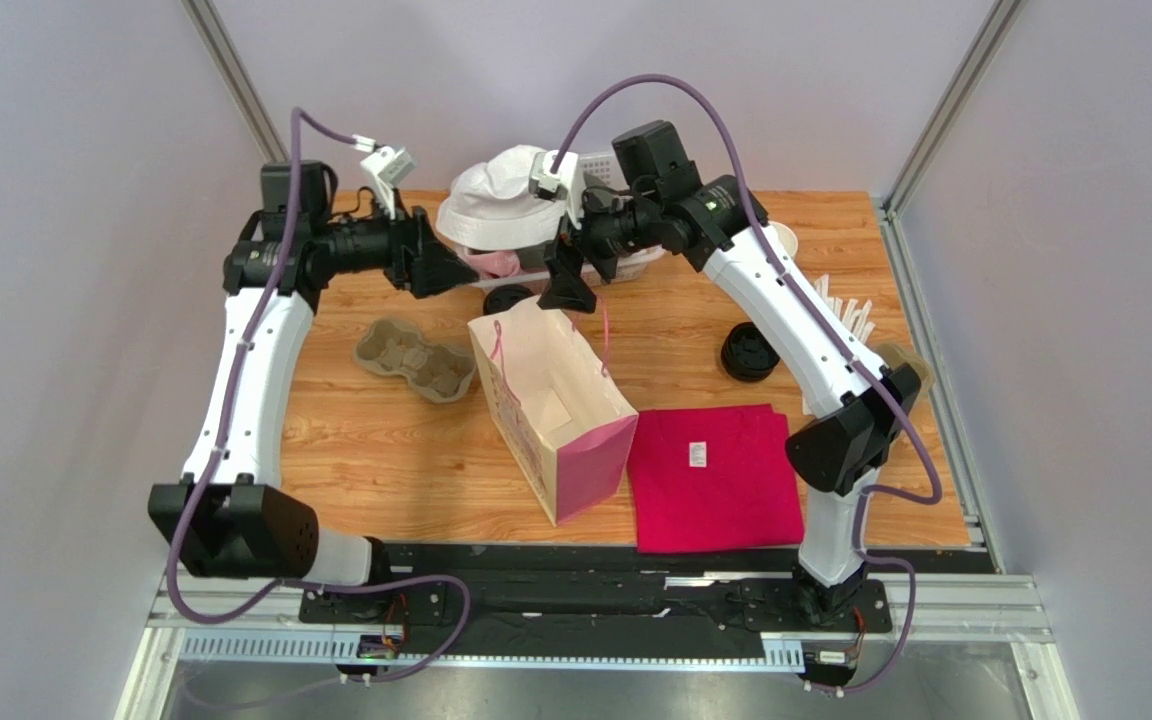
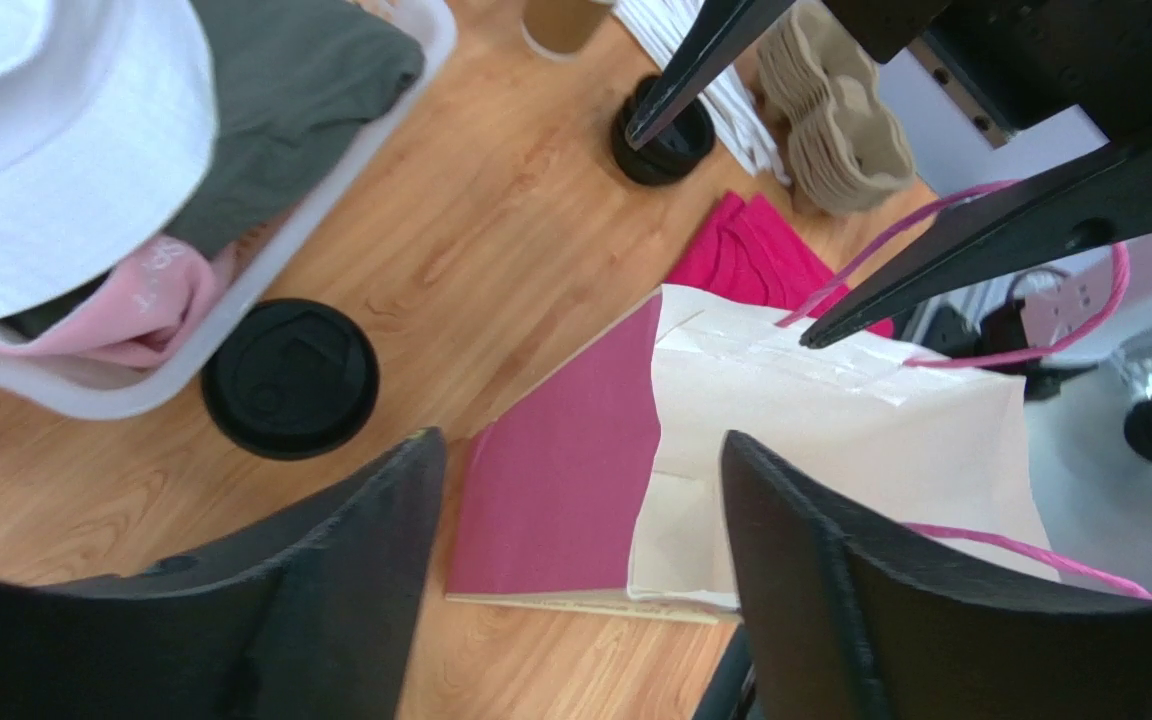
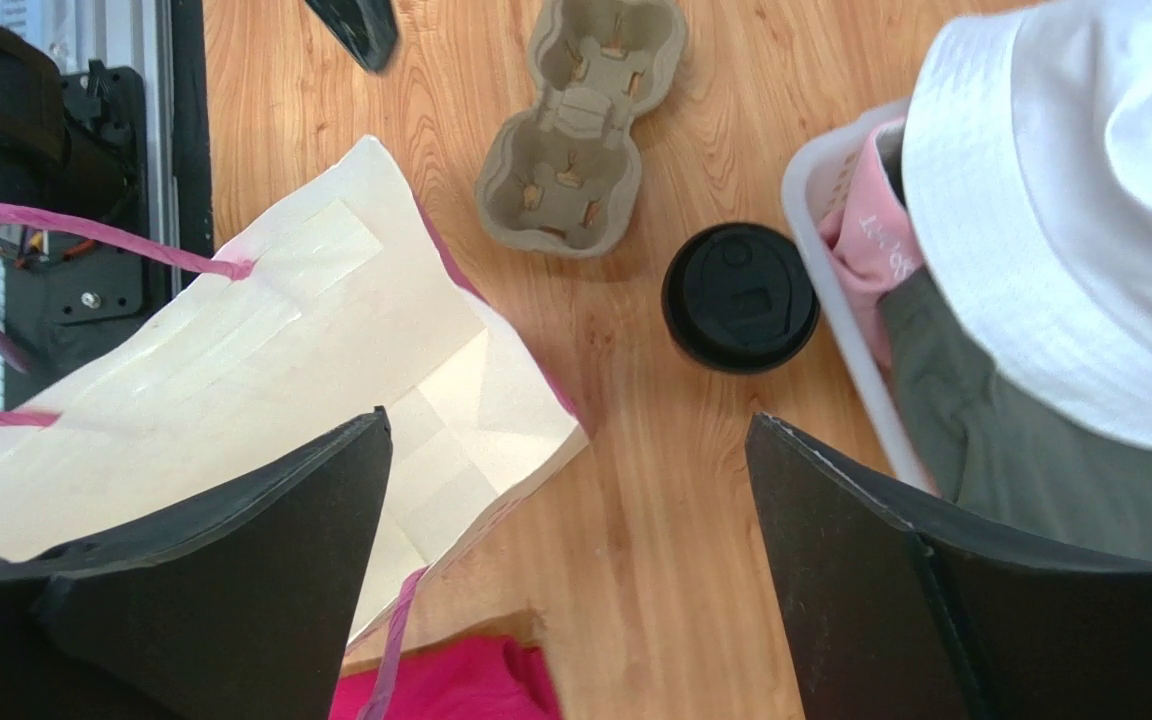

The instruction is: Pack the takeout coffee

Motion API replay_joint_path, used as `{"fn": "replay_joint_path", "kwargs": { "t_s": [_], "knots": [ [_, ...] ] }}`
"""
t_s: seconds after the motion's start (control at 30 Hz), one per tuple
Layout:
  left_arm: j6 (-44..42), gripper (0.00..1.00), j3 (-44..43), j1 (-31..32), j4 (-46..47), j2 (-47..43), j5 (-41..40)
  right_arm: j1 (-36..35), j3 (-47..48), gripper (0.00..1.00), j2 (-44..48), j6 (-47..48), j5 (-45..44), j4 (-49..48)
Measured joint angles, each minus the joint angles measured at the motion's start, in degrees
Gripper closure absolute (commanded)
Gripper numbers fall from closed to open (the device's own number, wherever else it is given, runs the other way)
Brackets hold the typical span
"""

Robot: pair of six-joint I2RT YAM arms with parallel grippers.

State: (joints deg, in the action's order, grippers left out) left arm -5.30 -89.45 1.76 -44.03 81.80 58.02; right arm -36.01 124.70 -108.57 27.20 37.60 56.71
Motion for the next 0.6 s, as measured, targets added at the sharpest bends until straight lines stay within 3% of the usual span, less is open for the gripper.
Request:
{"fn": "replay_joint_path", "kwargs": {
  "t_s": [0.23,0.4,0.6],
  "knots": [
    [7.3,0.14,6.4,-8.1,4.6,-8.0,-2.3,-2.3,1.8,0.12,-2.2,11.3,3.1,0.1],
    [8.6,0.14,7.0,-13.8,0.9,-5.4,-7.7,-4.8,1.8,0.24,-3.3,20.1,3.4,0.2],
    [8.4,0.14,7.8,-14.1,-3.2,-2.8,-13.2,-6.3,1.8,0.41,-5.7,29.7,2.3,1.8]
  ]
}}
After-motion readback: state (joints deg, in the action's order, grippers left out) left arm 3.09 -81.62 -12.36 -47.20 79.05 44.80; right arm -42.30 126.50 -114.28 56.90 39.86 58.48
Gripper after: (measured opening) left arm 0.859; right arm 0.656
